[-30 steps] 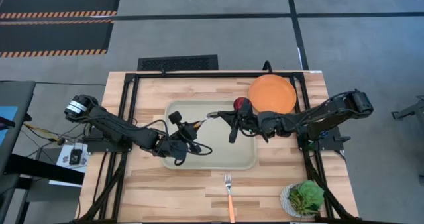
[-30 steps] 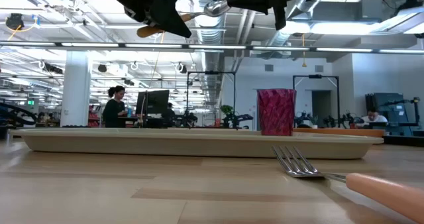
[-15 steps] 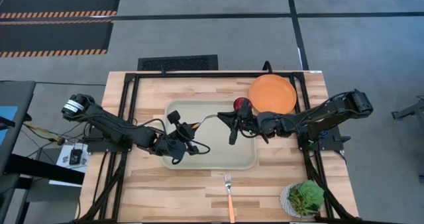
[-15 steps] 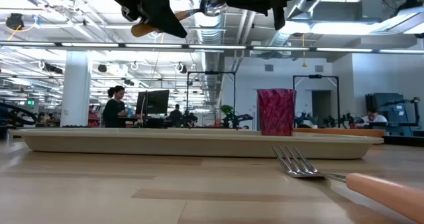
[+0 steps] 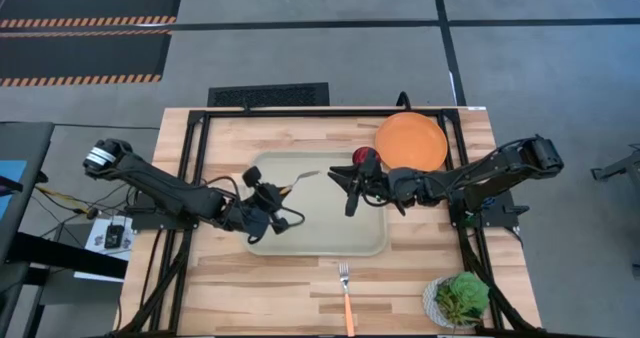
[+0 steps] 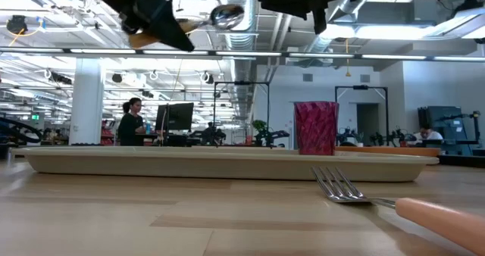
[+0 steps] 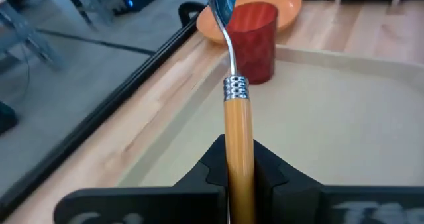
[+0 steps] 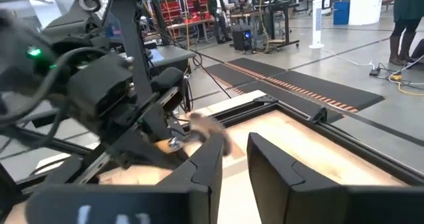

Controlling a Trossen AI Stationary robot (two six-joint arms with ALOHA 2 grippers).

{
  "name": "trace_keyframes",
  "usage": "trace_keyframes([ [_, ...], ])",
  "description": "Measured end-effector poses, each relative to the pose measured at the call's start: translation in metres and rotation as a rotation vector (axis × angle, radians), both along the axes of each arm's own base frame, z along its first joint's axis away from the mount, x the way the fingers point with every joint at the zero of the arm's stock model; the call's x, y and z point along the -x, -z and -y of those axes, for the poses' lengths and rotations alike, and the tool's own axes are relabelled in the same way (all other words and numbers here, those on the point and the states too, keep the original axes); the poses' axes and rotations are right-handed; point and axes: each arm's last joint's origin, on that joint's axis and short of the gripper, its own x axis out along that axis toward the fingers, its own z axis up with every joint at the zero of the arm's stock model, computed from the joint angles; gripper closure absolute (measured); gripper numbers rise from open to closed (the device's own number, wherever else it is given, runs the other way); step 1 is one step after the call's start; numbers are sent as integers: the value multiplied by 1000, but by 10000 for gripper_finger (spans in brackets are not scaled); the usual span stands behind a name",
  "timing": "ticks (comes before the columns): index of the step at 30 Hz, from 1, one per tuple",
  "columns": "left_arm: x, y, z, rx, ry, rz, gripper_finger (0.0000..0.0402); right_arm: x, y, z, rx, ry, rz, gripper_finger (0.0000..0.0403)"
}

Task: Pick and place plate/cup/fork/spoon on tray
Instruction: Put the orange spoon on the left side of the gray serving tray

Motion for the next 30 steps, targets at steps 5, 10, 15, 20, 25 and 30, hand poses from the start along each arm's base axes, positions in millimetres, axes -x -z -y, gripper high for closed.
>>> trace_keyframes([
  [5, 19, 9, -7, 84, -24, 39, 398, 0, 0, 1, 22, 1, -9, 288],
  [10, 32, 23, -10, 199, -57, 69, 398, 0, 1, 1, 74, -1, -37, 294],
  [15, 38, 38, -12, 285, -109, 85, 397, 0, 5, 1, 147, -14, -102, 324],
  [20, 44, 50, -14, 338, -132, 73, 399, -2, 10, 6, 174, -195, -152, 375],
  [25, 45, 53, -13, 388, -123, 65, 398, -4, 10, 19, 163, -253, -156, 388],
  [30, 47, 53, -7, 439, -120, 77, 398, -4, 11, 26, 167, -241, -165, 389],
])
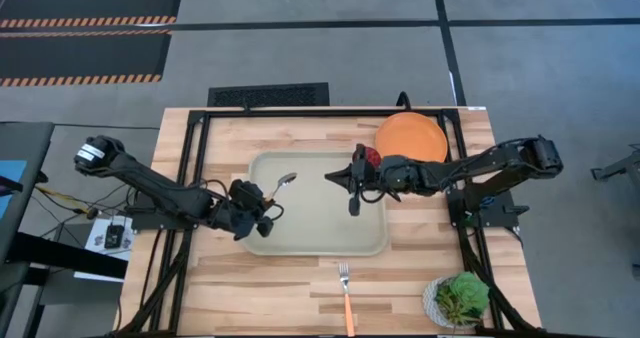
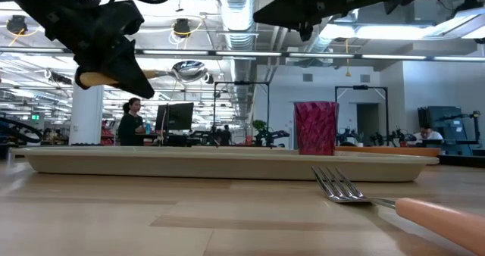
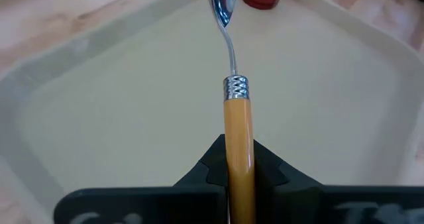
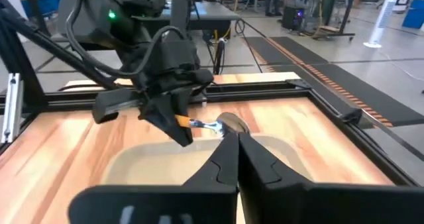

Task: Pick and place plate/cup/fork/spoon on tray
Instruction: Put the orange spoon on the left side of the gray serving tray

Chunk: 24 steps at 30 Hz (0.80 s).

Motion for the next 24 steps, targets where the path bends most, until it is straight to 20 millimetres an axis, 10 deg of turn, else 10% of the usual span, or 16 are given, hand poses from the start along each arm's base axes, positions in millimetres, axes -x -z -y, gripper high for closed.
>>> trace_keyframes([
  [12, 22, 8, 13, 116, -194, 27, 398, 1, 4, -9, 21, -35, -41, 394],
  [24, -1, 18, 27, 174, -111, 97, 398, 2, 8, -30, -3, -99, -62, 393],
])
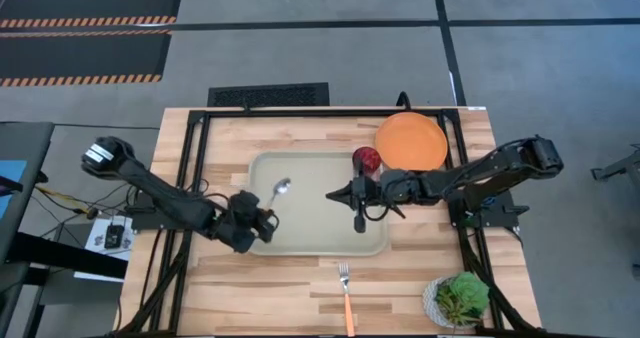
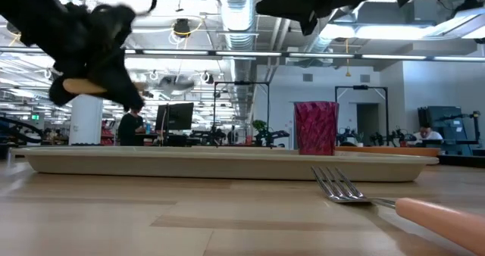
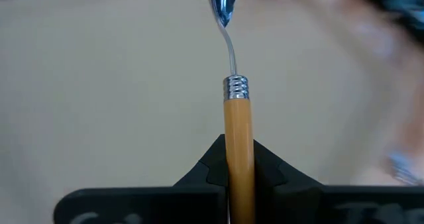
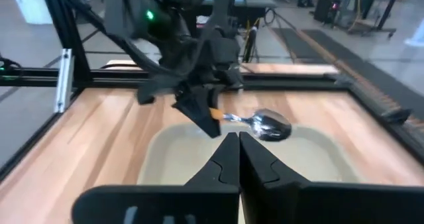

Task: Pick and place plate/cup/fork/spoon on tray
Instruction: Put the orange spoon on the left side of the gray serving tray

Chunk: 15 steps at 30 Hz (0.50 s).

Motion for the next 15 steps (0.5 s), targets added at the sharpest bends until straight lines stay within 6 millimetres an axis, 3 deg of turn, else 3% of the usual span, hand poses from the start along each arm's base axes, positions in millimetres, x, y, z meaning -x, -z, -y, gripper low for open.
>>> trace_keyframes([
  [6, -6, -16, 29, -15, 189, 178, 398, -13, 25, -7, -123, -36, -73, 380],
  [10, -4, -23, 41, 1, 250, 240, 398, -21, 35, -7, -191, 7, -47, 331],
  [15, -2, -24, 45, 13, 258, 258, 398, -24, 25, -10, -238, -66, 58, 255],
])
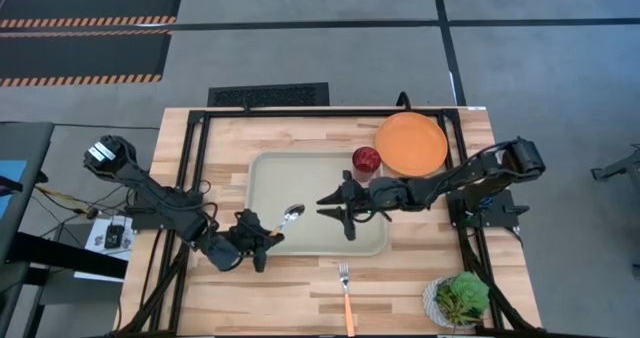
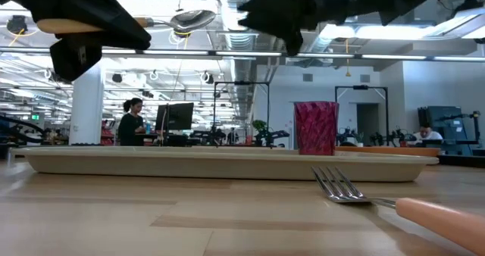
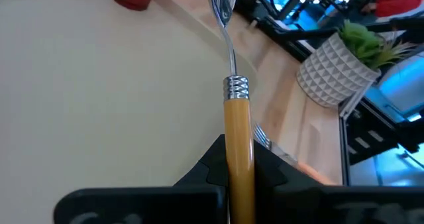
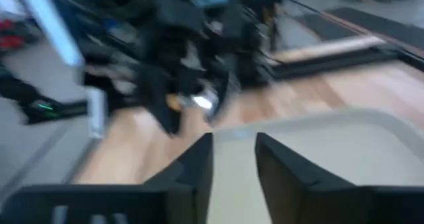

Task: Pick and place plate/cup/fork/spoon on tray
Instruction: Put the orange spoon on the left side of the gray serving tray

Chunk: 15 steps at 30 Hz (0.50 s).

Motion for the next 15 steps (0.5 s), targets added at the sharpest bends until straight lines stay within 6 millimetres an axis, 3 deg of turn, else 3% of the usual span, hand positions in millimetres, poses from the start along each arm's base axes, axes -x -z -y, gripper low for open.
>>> trace_keyframes([
  [6, -3, -6, 2, 10, 25, 54, 398, 0, -6, -3, -44, -89, 60, 206],
  [15, -12, -21, 1, 3, 34, 188, 397, 2, -20, -16, -2, -118, 207, 221],
])
